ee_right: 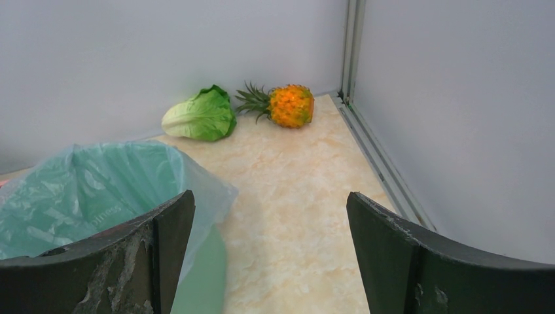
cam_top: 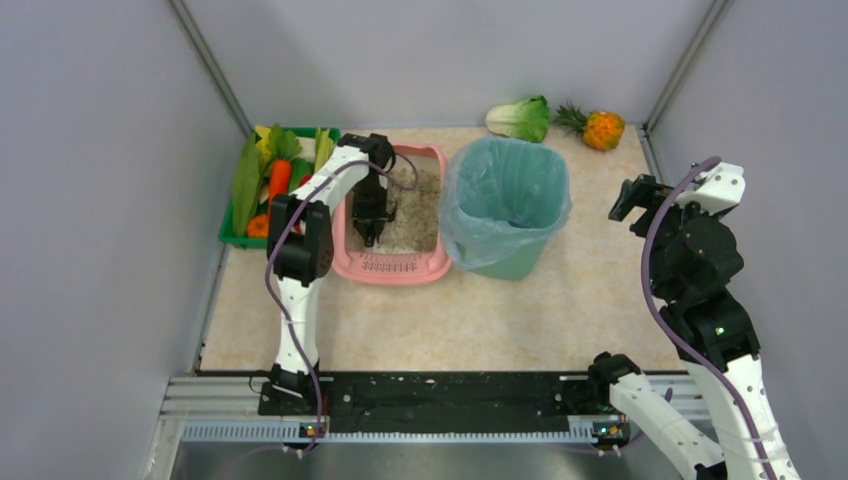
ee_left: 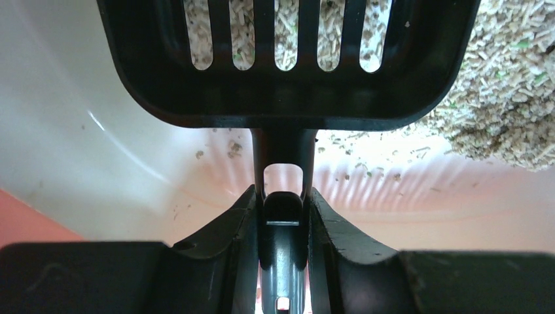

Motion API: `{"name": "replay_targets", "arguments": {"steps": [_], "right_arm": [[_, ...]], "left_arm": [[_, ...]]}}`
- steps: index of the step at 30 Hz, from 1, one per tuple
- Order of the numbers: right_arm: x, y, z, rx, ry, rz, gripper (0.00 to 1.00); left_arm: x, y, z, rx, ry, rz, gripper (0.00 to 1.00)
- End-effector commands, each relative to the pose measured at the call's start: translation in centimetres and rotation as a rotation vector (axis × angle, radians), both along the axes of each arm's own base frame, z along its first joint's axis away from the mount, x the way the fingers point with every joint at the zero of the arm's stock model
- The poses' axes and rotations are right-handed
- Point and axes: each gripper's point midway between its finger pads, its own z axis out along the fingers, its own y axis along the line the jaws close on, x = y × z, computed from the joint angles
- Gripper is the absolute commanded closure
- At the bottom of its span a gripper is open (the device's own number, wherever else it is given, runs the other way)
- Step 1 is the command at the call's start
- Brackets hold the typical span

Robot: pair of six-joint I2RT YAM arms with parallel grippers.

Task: Clean the litter box

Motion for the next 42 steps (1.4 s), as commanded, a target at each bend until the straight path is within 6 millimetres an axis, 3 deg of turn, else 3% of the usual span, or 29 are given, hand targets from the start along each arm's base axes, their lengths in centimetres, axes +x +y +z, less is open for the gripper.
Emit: {"name": "replay_targets", "arguments": {"steps": [1,7,12,26,42], "right_arm": [[-0.1,0.1,1.3,0.017,-0.049,0.002,0.13],[-0.1,0.1,1.4,0.021,-0.053,0.003,0.14],[0.0,0.3,1.1,0.025,-0.046,0.010,0.13],[-0.8,0.2,1.7,0.050,-0.077,0.023,0.13],[-1.3,0.5,2.0,0.095,-0.094,0.044,0.13]], "left_arm": [[4.7,0.2,-0.9,-0.003,-0.191,-0.009,1.00],[4.2,0.0,-0.9,-0.028,-0.206,-0.010,1.00],[4.5,0.0,1.4,-0.071,-0.372,0.000,1.00],[3.7,-0.8,5.0,-0.160,-0.518,-0.007,1.00],[2.4,-1.0,6.0,-0.195,-0.630,-0.032,1.00]]}}
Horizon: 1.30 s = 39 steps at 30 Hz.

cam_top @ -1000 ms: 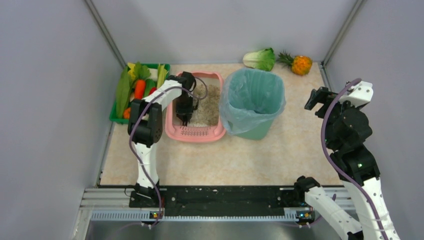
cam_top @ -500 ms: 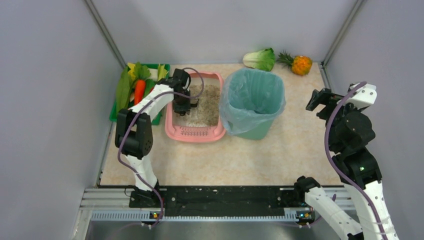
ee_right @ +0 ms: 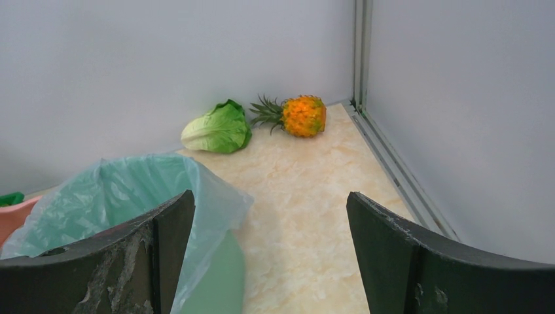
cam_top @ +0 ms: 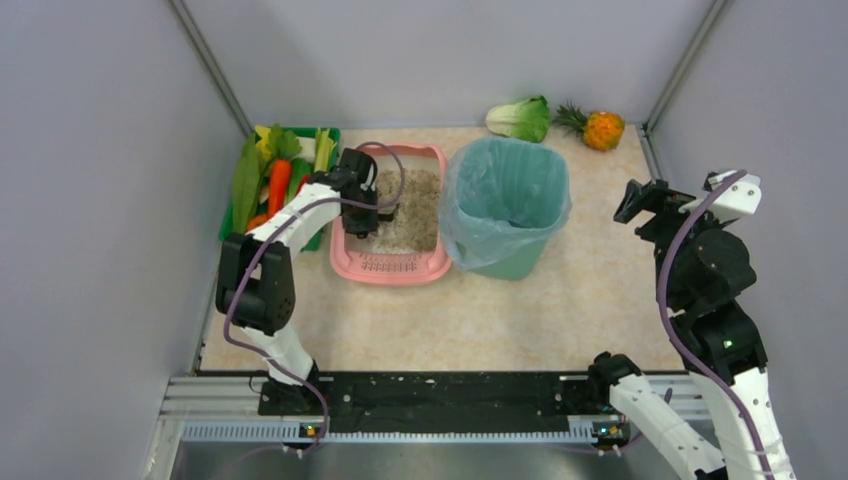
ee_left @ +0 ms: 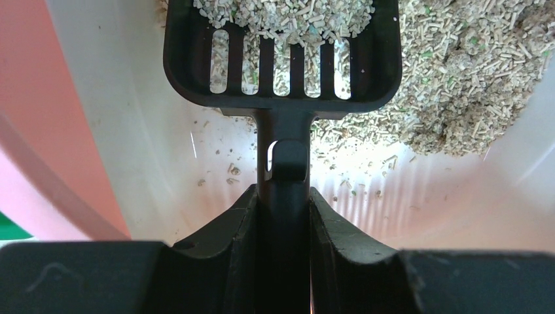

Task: Clean the litter box

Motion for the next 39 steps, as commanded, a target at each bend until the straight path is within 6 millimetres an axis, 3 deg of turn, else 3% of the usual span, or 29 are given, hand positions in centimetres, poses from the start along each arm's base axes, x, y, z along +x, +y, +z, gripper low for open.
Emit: {"name": "replay_targets", "arguments": {"steps": [1,10,17,23,28,39], "right_arm": [[-0.2,0.6,0.9,0.034,-0.035,0.032,0.13],[-0.2,0.7,1.2,0.036,-0.039,0.038,0.13],[0.0,0.9,1.4,0.035,-0.038,0.045,0.13],[0.3,1.2,1.3,0.041,-0.035,0.059,0.14],[0.2,1.2,1.3,0.043,-0.039,0.061,0.13],[0.4,1.6,1.2,0.062,-0.040,0.072,0.14]], "left_arm": [[1.8,-1.0,3.8,-0.064,-0.195,-0.024,1.00],[1.0,-0.9,5.4,-0.090,-0.296,-0.036,1.00],[-0.7,-2.0,6.4,-0.151,-0.321,-0.113,1.00],[-2.6,-1.8,6.7,-0.152,-0.367,-0.177,1.00],[-3.8,-1.2,8.1,-0.153,-0.513,-0.222,1.00],[-3.5,-1.0,10.2,-0.151,-0.810,-0.286,1.00]]}}
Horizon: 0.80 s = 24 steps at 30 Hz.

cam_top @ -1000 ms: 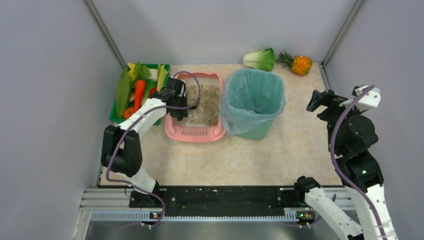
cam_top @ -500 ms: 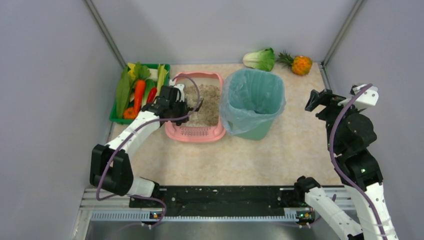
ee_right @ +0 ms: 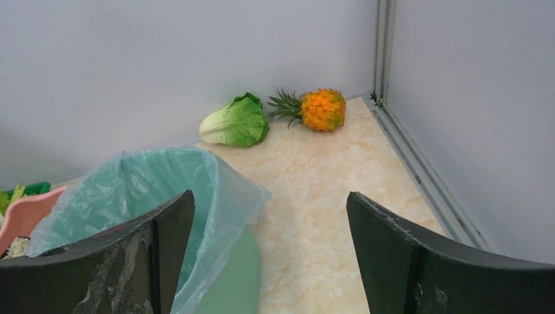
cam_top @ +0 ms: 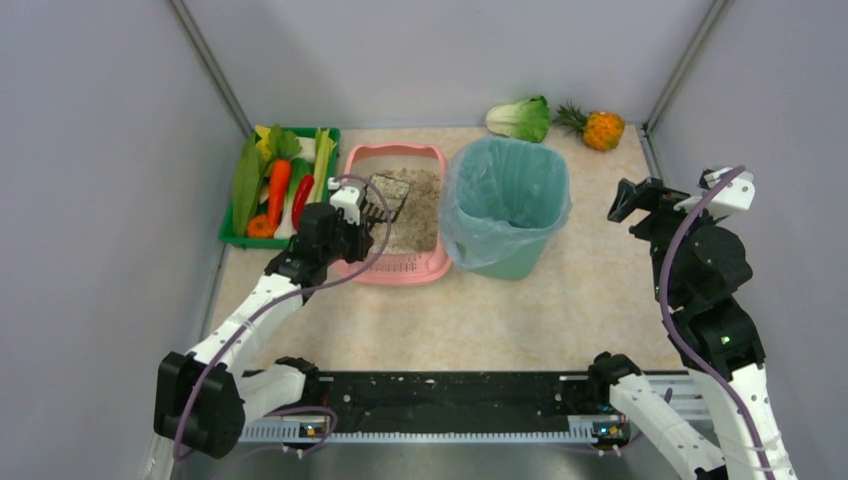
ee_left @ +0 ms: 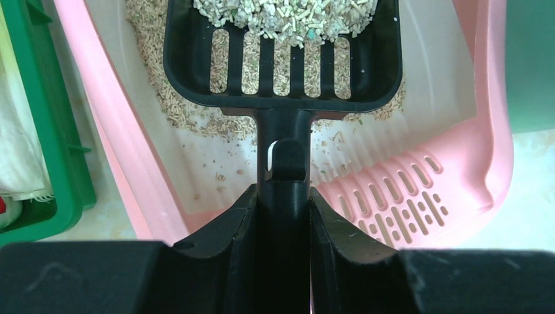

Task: Clean the litter box

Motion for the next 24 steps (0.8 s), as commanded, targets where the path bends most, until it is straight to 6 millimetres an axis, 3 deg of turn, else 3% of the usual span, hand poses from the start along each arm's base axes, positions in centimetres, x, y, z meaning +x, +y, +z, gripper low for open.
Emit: {"name": "replay_targets", "arguments": {"steps": [1,10,15,24], "right_arm": [[-0.2,0.3,1.4,0.030,-0.046,0.018,0.14],[-0.5,0.5,1.2,0.037,-0.047,0.031,0.14],[-0.7,0.4,1.2,0.038,-0.044,0.030,0.14],[-1.0,0.6,0.9,0.050,-0.037,0.046,0.14]], "left_arm": [[2.0,-0.6,4.6,-0.053,-0.287,-0.018,1.00],[2.5,-2.5,3.7,-0.226,-0.351,-0.034,1.00],[2.8,-2.5,4.4,-0.283,-0.431,-0.014,1.00],[3.2,-1.5,4.5,-0.226,-0.472,0.018,1.00]]}}
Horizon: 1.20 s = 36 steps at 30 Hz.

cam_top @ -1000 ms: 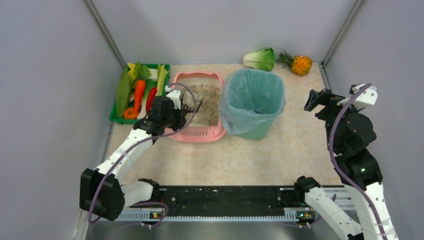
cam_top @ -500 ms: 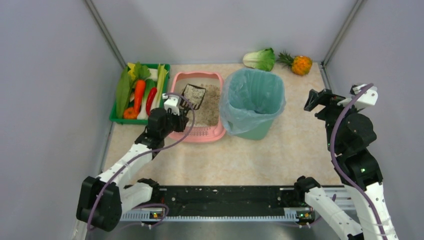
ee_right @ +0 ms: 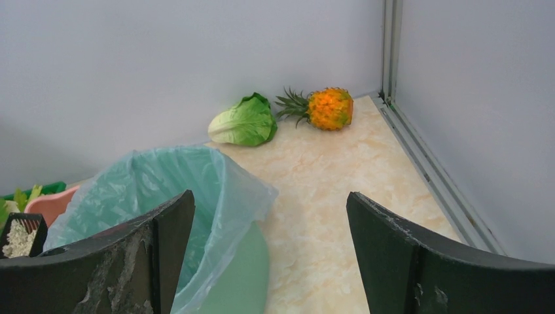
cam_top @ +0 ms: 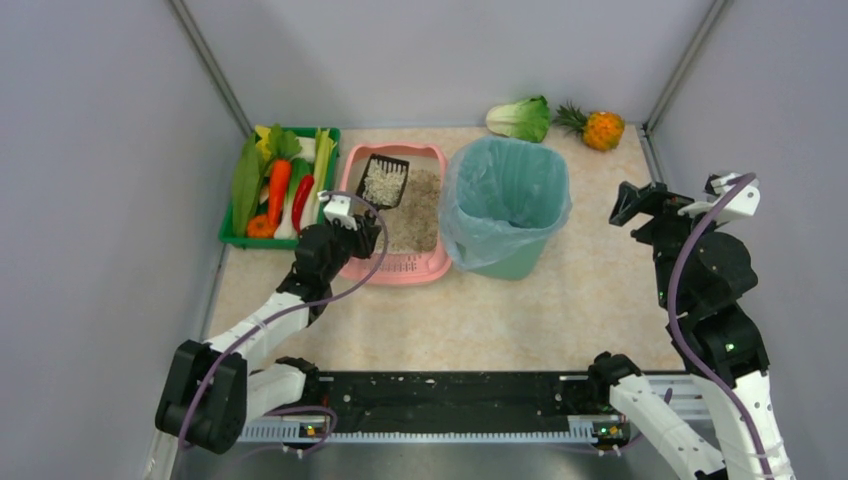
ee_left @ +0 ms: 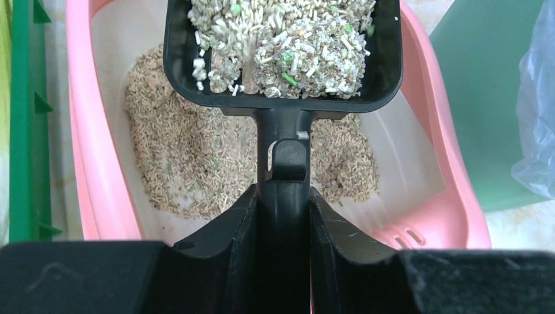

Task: Clean the litter box

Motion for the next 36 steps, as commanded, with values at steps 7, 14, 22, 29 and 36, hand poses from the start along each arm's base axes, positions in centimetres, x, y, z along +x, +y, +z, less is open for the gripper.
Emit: {"name": "replay_targets", "arguments": {"steps": [7,14,22,29,36], "right_arm": [[-0.2,0.7,0.7,0.023,-0.022,0.037,0.14],[0.1,1.0,0.5,0.032,-0.017,0.045,0.14],[0.3,0.9,0.6,0.029,-0.018,0.039,0.14],[0.3,0.8,0.6,0.018,-0.014,0.037,0.14],[0.1,0.6,0.4,0.013,-0.014,0.029,0.14]], "left_arm": [[0.4,1.3,2.3,0.068,-0.095,0.055,1.00],[-0.1,3.0,1.7,0.278,-0.090,0.130,1.00],[-0.6,2.8,1.0,0.393,-0.065,0.136,1.00],[-0.7,2.7,1.3,0.337,-0.037,0.198,1.00],[-0.9,0.5,3.0,0.040,-0.048,0.111,1.00]]}}
